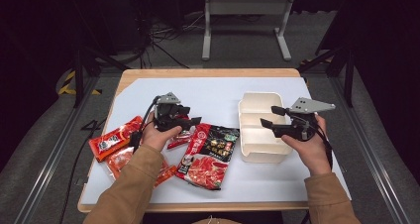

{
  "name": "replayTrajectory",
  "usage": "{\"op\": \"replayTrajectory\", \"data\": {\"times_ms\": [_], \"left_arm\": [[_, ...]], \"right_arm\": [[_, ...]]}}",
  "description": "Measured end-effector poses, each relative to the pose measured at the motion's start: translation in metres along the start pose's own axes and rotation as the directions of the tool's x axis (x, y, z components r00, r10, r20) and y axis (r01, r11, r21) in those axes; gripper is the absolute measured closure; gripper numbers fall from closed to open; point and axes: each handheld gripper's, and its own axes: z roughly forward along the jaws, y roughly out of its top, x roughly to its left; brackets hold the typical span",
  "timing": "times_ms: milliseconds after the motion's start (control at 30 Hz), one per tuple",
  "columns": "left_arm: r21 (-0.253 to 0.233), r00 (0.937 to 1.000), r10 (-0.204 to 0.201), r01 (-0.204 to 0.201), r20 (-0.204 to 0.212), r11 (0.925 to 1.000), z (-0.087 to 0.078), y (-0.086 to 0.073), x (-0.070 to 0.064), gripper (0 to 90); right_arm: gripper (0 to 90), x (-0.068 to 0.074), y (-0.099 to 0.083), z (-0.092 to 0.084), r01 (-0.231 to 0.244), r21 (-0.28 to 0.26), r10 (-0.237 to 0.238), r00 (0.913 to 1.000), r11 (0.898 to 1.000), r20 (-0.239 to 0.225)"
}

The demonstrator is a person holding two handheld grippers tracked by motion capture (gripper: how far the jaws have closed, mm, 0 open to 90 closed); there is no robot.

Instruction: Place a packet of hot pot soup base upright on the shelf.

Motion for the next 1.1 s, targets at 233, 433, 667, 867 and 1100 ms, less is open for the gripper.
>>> {"op": "replayTrajectory", "data": {"times_ms": [233,433,667,867,1100], "left_arm": [[0.001,0.9993,-0.001,0.001,-0.038,1.0,0.016,-0.009,-0.002,34.8],[0.04,0.9982,0.021,-0.019,-0.056,0.999,0.027,-0.013,-0.001,33.2],[0.115,0.9998,0.007,-0.005,-0.019,0.9934,0.042,-0.018,0.0,29.4],[0.169,0.9999,-0.004,0.006,-0.01,0.9856,0.052,-0.021,0.0,31.3],[0.21,0.9997,-0.022,0.021,0.005,0.9775,0.059,-0.023,0.003,29.5]], "right_arm": [[38.1,-0.001,-0.002,0.001,0.001,0.009,-0.001,1.0,1.0,0.003],[37.8,-0.002,-0.002,0.0,-0.005,0.007,0.005,1.0,1.0,0.004],[37.5,-0.003,-0.003,-0.001,-0.005,0.009,0.005,0.9999,1.0,0.009],[37.4,-0.003,-0.004,-0.001,-0.008,0.007,0.008,0.9999,1.0,0.008],[36.8,-0.003,-0.004,-0.001,-0.008,0.009,0.008,1.0,1.0,0.005]]}}
